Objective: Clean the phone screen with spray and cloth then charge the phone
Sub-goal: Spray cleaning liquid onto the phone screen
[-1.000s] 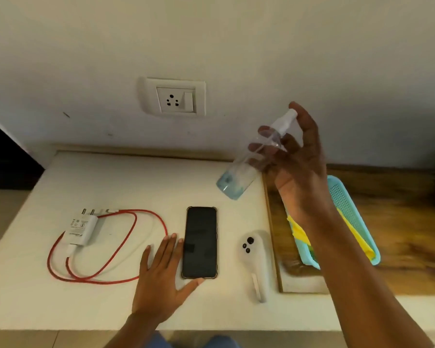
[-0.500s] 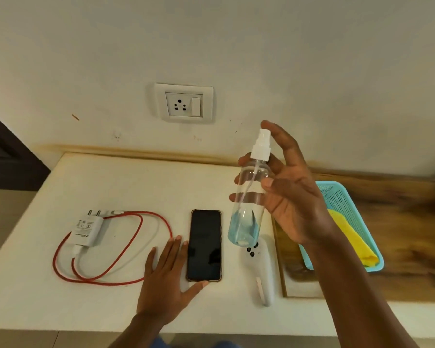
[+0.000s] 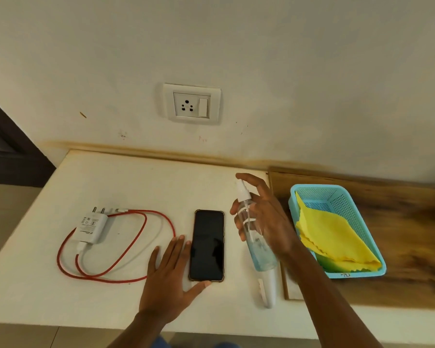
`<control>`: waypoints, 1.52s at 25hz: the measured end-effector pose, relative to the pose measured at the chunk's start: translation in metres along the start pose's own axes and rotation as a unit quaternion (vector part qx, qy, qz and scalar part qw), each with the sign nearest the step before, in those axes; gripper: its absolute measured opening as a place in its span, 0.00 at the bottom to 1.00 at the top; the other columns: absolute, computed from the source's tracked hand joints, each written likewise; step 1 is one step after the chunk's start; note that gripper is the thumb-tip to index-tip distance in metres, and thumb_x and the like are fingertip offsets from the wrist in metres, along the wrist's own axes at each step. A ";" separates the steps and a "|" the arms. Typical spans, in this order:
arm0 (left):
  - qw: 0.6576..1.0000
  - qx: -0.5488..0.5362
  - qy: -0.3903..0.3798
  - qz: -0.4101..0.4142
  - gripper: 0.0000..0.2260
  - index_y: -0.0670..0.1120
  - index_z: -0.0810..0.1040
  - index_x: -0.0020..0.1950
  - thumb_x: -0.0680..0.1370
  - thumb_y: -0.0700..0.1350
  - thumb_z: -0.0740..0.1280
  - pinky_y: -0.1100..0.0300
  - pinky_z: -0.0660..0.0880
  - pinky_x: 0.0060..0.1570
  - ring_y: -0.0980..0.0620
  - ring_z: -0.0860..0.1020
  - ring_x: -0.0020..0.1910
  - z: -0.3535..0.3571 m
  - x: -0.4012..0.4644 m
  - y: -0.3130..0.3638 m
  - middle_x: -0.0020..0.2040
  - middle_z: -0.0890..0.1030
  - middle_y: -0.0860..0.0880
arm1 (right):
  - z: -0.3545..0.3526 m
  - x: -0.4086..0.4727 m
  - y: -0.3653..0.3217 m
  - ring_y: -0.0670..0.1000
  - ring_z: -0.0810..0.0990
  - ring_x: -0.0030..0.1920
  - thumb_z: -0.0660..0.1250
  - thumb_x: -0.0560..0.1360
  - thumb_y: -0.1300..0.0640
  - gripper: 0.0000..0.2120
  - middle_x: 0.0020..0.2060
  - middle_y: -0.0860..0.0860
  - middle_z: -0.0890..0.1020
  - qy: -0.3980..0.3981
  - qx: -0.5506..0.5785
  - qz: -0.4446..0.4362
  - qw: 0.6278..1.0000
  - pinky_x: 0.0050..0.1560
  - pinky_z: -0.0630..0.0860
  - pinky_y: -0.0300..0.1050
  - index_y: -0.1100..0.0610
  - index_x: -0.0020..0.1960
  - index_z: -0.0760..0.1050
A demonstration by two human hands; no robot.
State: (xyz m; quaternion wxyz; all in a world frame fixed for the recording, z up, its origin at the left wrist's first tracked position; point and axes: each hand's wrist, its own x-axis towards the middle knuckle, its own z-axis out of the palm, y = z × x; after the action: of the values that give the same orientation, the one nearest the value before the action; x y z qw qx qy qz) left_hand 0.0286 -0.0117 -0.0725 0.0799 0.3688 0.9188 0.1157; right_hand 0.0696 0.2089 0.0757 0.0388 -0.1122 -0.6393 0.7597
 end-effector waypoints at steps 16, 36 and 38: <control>1.000 -0.023 -0.006 -0.006 0.40 0.46 0.64 0.73 0.71 0.73 0.53 0.49 0.44 0.71 0.46 0.62 0.72 0.003 0.000 -0.001 0.73 0.65 0.46 | 0.020 -0.006 0.048 0.45 0.76 0.41 0.63 0.76 0.52 0.25 0.48 0.46 0.78 0.034 -0.510 0.034 0.859 0.48 0.73 0.36 0.43 0.68 0.55; 1.000 -0.017 0.013 -0.004 0.41 0.47 0.60 0.75 0.71 0.74 0.50 0.50 0.43 0.71 0.48 0.57 0.74 0.005 -0.001 -0.001 0.75 0.60 0.47 | 0.013 0.017 0.041 0.52 0.79 0.43 0.64 0.73 0.58 0.27 0.53 0.52 0.79 -0.046 -0.601 0.043 0.797 0.48 0.79 0.45 0.43 0.66 0.56; 1.000 -0.016 0.014 -0.005 0.42 0.47 0.60 0.75 0.71 0.74 0.50 0.50 0.43 0.71 0.48 0.57 0.75 0.005 0.000 -0.001 0.75 0.60 0.47 | 0.015 0.015 0.045 0.52 0.78 0.43 0.65 0.73 0.59 0.28 0.54 0.53 0.78 -0.066 -0.600 0.060 0.795 0.48 0.79 0.46 0.44 0.66 0.56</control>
State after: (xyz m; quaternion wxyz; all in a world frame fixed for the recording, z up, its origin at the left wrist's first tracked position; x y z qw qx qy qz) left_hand 0.0295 -0.0119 -0.0772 0.0738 0.3614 0.9197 0.1349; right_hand 0.0559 0.1892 0.0325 -0.1249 -0.1007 -0.9599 0.2297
